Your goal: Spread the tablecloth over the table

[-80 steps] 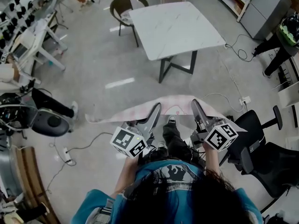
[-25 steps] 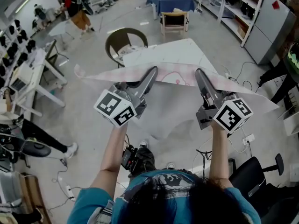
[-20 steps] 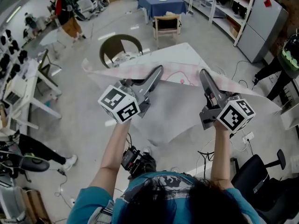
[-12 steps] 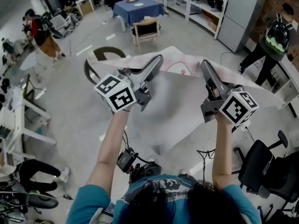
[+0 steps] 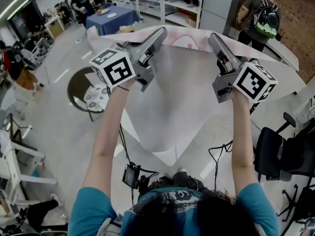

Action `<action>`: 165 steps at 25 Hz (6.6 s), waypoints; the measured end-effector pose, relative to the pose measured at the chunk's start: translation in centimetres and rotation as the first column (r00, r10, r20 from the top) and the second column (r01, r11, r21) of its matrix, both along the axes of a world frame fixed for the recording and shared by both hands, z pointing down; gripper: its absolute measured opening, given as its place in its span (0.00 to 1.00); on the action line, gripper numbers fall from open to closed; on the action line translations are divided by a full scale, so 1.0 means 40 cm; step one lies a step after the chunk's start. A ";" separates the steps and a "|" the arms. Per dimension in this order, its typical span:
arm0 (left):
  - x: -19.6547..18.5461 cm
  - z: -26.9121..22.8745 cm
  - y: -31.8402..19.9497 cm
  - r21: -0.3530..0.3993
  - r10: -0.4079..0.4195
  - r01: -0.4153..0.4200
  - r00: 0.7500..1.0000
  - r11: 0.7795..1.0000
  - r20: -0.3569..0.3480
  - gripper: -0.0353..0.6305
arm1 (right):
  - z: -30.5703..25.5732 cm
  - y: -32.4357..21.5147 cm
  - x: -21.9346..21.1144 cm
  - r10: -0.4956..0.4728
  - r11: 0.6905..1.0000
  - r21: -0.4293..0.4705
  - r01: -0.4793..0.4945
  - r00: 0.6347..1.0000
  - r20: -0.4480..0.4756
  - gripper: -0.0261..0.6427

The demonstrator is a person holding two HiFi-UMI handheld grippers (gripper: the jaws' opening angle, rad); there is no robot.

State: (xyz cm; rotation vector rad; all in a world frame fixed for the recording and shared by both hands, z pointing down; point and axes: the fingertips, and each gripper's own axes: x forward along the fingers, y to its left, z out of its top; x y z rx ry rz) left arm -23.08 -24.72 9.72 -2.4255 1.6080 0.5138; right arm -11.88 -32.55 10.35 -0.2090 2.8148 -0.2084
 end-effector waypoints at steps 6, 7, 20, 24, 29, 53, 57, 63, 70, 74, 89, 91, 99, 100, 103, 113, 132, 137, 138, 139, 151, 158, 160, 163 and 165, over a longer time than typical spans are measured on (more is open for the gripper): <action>-0.040 -0.081 -0.168 0.019 0.013 -0.015 0.995 1.000 0.103 0.16 | -0.073 -0.137 -0.031 0.075 0.994 0.074 -0.076 0.997 0.022 0.12; -0.052 -0.091 -0.199 0.025 0.023 -0.026 0.993 0.999 0.114 0.16 | -0.082 -0.165 -0.041 0.082 0.993 0.083 -0.085 0.996 0.035 0.12; -0.147 -0.036 -0.443 0.134 0.009 -0.069 0.914 0.989 0.406 0.17 | -0.035 -0.395 -0.145 0.042 0.955 0.287 -0.074 0.992 0.117 0.12; -0.186 0.057 -0.409 0.104 0.037 -0.086 0.913 0.991 0.407 0.16 | 0.059 -0.353 -0.179 -0.032 0.982 0.190 0.003 0.988 0.149 0.10; -0.236 0.121 -0.307 0.049 0.101 -0.137 0.886 0.989 0.453 0.16 | 0.144 -0.258 -0.234 -0.030 0.998 0.053 0.022 0.987 0.155 0.09; -0.133 0.636 0.040 -0.259 0.465 -0.408 0.855 0.876 0.227 0.17 | 0.666 0.122 -0.102 0.216 0.885 -0.397 -0.244 0.970 -0.115 0.10; -0.109 0.730 0.077 -0.309 0.462 -0.415 0.882 0.856 0.092 0.16 | 0.752 0.154 -0.072 0.208 0.836 -0.487 -0.253 0.967 -0.146 0.10; -0.137 0.859 0.114 -0.379 0.298 -0.370 0.925 0.848 -0.236 0.31 | 0.822 0.195 -0.059 0.187 0.798 -0.551 -0.243 0.970 -0.157 0.06; -0.241 0.952 0.200 -0.386 0.046 -0.369 0.770 0.845 -0.637 0.50 | 0.835 0.213 -0.043 0.168 0.797 -0.553 -0.242 0.969 -0.181 0.05; -0.250 0.968 0.225 -0.270 -0.042 -0.393 0.500 0.879 -0.865 0.54 | 0.871 0.247 -0.023 0.146 0.763 -0.611 -0.211 0.977 -0.156 0.05; -0.337 1.260 0.375 -0.433 -0.454 -0.165 -0.127 0.886 -0.882 0.12 | 0.983 0.340 0.043 0.116 0.660 -0.727 -0.187 0.982 -0.147 0.05; -0.365 1.238 0.364 -0.494 -0.490 -0.143 0.065 0.858 -0.869 0.11 | 1.019 0.361 0.043 0.110 0.592 -0.789 -0.162 0.987 -0.120 0.05; -0.460 1.147 0.325 -0.612 -0.481 -0.055 0.566 0.789 -0.670 0.13 | 1.126 0.421 -0.014 0.102 0.387 -0.921 -0.037 0.995 0.003 0.06; -0.473 1.137 0.318 -0.620 -0.469 -0.046 0.611 0.783 -0.638 0.13 | 1.129 0.425 -0.027 0.105 0.377 -0.926 -0.030 0.994 0.011 0.06; -0.515 1.113 0.290 -0.636 -0.433 -0.032 0.706 0.771 -0.561 0.14 | 1.134 0.424 -0.069 0.123 0.366 -0.930 -0.030 0.992 0.016 0.06; -0.701 1.150 0.257 -0.678 -0.387 -0.050 0.789 0.733 -0.477 0.15 | 1.170 0.437 -0.261 0.171 0.329 -0.933 -0.148 0.981 -0.095 0.05; -0.725 1.461 0.352 -0.889 -0.318 -0.066 0.920 0.452 -0.230 0.15 | 1.403 0.544 -0.290 0.239 0.179 -0.894 -0.411 0.899 -0.366 0.06; -0.723 1.502 0.380 -0.915 -0.297 -0.050 0.938 0.402 -0.181 0.15 | 1.457 0.572 -0.288 0.252 0.130 -0.891 -0.435 0.884 -0.395 0.07; -0.721 1.512 0.385 -0.919 -0.303 -0.053 0.935 0.392 -0.183 0.15 | 1.467 0.577 -0.286 0.253 0.123 -0.891 -0.436 0.882 -0.397 0.07; -0.717 1.521 0.390 -0.922 -0.309 -0.057 0.933 0.383 -0.185 0.15 | 1.477 0.581 -0.281 0.254 0.117 -0.891 -0.439 0.880 -0.400 0.07; -0.703 1.563 0.406 -0.935 -0.283 -0.050 0.946 0.352 -0.157 0.16 | 1.533 0.596 -0.264 0.295 0.092 -0.860 -0.502 0.839 -0.458 0.09; -0.679 1.516 0.419 -0.920 -0.180 -0.143 0.959 0.365 -0.220 0.38 | 1.511 0.651 -0.277 0.268 0.146 -0.825 -0.545 0.825 -0.498 0.20; -0.667 1.487 0.424 -0.911 -0.166 -0.139 0.962 0.389 -0.217 0.38 | 1.503 0.677 -0.259 0.272 0.142 -0.823 -0.550 0.821 -0.501 0.20; -0.649 1.436 0.435 -0.890 -0.172 -0.114 0.963 0.441 -0.208 0.39 | 1.487 0.719 -0.223 0.282 0.156 -0.817 -0.555 0.818 -0.501 0.20; -0.642 1.398 0.443 -0.875 -0.175 -0.081 0.967 0.478 -0.185 0.39 | 1.467 0.736 -0.201 0.298 0.170 -0.815 -0.554 0.817 -0.493 0.20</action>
